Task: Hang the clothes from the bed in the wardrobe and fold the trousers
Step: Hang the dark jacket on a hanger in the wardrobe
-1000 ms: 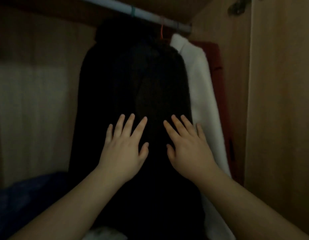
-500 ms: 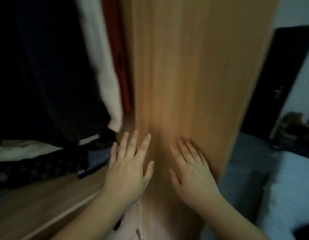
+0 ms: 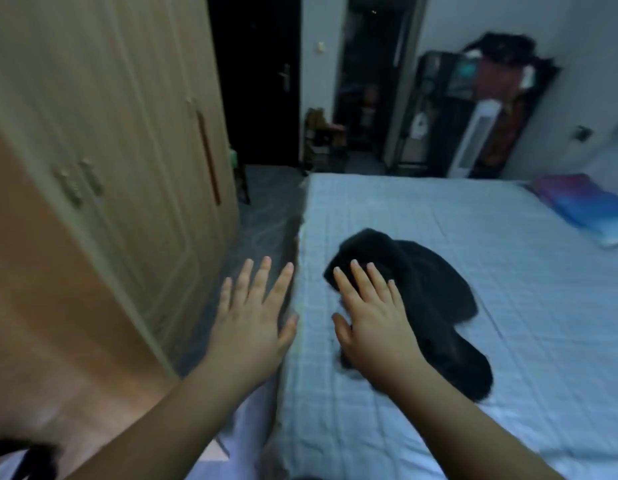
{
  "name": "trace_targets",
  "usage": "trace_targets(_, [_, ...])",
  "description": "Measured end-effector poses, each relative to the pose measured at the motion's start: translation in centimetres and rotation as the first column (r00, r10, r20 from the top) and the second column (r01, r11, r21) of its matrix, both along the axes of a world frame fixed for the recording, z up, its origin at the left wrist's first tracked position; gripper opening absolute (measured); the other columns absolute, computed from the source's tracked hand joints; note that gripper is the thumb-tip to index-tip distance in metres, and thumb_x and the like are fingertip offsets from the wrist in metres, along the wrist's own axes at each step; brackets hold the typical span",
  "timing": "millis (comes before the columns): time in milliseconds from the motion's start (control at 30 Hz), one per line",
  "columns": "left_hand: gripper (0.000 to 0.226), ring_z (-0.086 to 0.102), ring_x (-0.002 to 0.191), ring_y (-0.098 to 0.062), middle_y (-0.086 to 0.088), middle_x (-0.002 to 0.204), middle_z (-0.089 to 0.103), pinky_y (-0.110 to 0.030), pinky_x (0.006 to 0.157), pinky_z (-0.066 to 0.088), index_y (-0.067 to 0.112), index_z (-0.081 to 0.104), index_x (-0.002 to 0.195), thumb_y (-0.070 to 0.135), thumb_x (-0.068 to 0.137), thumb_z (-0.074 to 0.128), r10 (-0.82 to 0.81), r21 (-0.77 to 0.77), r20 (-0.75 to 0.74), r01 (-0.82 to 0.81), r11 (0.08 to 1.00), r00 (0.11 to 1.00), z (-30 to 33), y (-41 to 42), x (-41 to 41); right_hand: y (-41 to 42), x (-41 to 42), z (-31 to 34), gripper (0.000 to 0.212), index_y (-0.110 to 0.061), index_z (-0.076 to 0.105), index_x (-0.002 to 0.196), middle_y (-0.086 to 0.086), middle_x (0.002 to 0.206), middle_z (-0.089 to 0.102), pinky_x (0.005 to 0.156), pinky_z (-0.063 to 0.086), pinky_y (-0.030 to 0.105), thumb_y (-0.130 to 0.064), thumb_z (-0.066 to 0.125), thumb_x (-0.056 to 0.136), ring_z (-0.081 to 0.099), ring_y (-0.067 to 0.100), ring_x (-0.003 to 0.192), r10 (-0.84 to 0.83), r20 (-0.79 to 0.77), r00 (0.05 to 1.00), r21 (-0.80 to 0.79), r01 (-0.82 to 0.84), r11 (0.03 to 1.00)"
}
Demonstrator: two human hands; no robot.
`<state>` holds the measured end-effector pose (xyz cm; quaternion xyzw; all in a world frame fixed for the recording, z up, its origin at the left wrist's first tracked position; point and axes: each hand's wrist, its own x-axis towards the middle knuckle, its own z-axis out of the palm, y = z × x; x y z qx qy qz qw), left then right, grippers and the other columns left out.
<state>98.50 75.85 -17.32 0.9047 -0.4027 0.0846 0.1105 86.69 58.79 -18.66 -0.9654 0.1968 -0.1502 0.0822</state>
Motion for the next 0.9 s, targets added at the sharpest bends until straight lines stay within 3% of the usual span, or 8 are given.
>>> trace_targets(100, [0.077,0.013,0.154,-0.031,-0.007,0.166,0.017,-0.057,0.120,0.018,0.031,0.015,0.159,0.061,0.088,0.019,-0.083,0.035,-0.071,0.085,0.996,0.994,-2.6,-3.7,0.0,-2.1,-2.5,-2.3,0.070,-0.031,0.019,0.159,0.000,0.168,0.014,0.124,0.014,0.052,-0.050,0.028,0.092,0.005,0.023,0.155,-0.072,-0.036,0.997,0.048,0.074,0.996])
trace_targets(167, [0.079,-0.003,0.155,-0.027,-0.003,0.169,0.001,-0.053,0.123,0.006,0.035,-0.001,0.158,0.064,0.085,0.007,-0.129,0.066,-0.112,0.137,0.988,0.985,-4.7,-5.7,0.3,-3.1,-3.8,-4.0,0.069,-0.031,0.018,0.159,0.000,0.168,0.014,0.124,0.014,0.051,-0.047,0.036,0.094,0.005,0.023,0.155,-0.117,-0.079,0.990,0.051,0.121,0.991])
trace_targets(233, [0.078,-0.008,0.154,-0.026,-0.002,0.169,-0.003,-0.051,0.123,0.002,0.036,-0.007,0.158,0.063,0.086,0.006,-0.164,0.074,-0.141,0.176,0.982,0.976,-6.4,-7.5,0.7,-4.2,-4.5,-5.4,0.071,-0.031,0.019,0.159,0.000,0.167,0.016,0.124,0.012,0.050,-0.043,0.047,0.095,0.006,0.023,0.155,-0.161,-0.103,0.982,0.068,0.169,0.983])
trace_targets(500, [0.075,-0.004,0.154,-0.030,-0.006,0.169,0.001,-0.053,0.123,0.004,0.032,-0.001,0.159,0.052,0.100,0.040,-0.178,0.056,-0.254,0.199,0.978,0.951,-8.6,-13.2,6.0,-8.8,-1.6,-8.5,0.071,-0.028,0.018,0.160,0.001,0.168,0.011,0.124,0.008,0.046,-0.038,0.051,0.098,0.003,0.023,0.155,-0.295,-0.199,0.935,0.158,0.328,0.931])
trace_targets(700, [0.074,-0.006,0.154,-0.030,-0.007,0.168,-0.001,-0.054,0.123,0.005,0.031,0.000,0.160,0.051,0.100,0.039,-0.142,0.098,-0.333,0.184,0.978,0.932,-10.8,-16.5,8.5,-11.3,0.9,-10.3,0.070,-0.026,0.021,0.159,0.003,0.167,0.016,0.124,0.016,0.050,-0.036,0.053,0.097,0.007,0.025,0.155,-0.326,-0.207,0.923,0.200,0.366,0.909])
trace_targets(900, [0.074,-0.010,0.154,-0.028,-0.007,0.168,-0.004,-0.050,0.123,-0.001,0.030,-0.005,0.159,0.052,0.101,0.035,-0.080,0.152,-0.382,0.148,0.977,0.921,-13.4,-19.2,7.5,-16.2,1.3,-12.6,0.070,-0.028,0.019,0.160,0.001,0.168,0.012,0.125,0.011,0.046,-0.035,0.052,0.098,0.003,0.022,0.155,-0.264,-0.248,0.932,0.239,0.323,0.916])
